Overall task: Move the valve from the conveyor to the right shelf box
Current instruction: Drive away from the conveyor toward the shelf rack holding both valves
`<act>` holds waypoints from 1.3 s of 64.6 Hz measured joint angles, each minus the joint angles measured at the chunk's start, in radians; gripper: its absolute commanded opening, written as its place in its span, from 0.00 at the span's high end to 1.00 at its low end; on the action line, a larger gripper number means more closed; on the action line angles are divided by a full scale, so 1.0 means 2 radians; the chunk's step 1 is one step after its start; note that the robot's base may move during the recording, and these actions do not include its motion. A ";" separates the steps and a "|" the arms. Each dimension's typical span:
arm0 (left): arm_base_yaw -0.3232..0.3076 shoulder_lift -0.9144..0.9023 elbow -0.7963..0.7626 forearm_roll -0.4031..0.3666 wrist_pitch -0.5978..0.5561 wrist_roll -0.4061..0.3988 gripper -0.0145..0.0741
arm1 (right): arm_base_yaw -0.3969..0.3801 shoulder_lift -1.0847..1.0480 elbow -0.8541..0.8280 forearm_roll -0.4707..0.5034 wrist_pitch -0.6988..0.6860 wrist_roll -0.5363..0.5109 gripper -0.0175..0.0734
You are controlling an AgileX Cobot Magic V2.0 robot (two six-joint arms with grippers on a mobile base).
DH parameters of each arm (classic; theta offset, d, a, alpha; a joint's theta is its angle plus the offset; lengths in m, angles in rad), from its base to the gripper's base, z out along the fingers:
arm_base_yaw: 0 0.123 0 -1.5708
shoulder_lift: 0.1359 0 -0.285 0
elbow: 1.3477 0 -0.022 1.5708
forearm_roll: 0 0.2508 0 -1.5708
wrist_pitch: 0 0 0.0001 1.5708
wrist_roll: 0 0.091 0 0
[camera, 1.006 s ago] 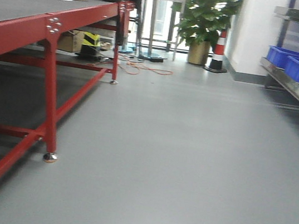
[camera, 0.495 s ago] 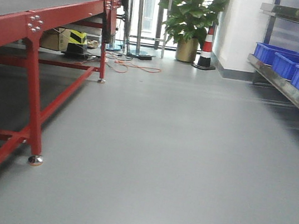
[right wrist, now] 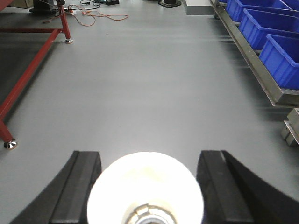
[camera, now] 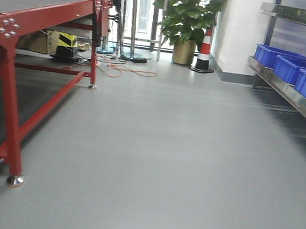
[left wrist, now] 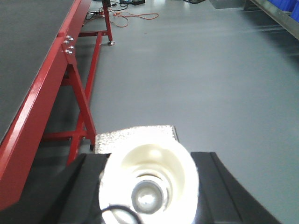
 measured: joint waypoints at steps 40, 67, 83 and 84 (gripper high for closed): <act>0.000 0.000 0.000 0.000 0.000 0.000 0.96 | 0.000 0.000 0.000 0.000 0.000 0.000 0.98; 0.000 0.000 0.000 0.001 -0.002 0.000 0.96 | 0.000 0.000 0.000 0.001 0.000 0.000 0.98; 0.000 0.000 0.000 0.001 -0.005 0.000 0.96 | 0.000 0.000 0.000 0.001 0.000 0.000 0.98; 0.000 0.000 0.000 0.001 -0.005 0.000 0.96 | 0.000 0.000 0.000 0.001 0.000 0.000 0.98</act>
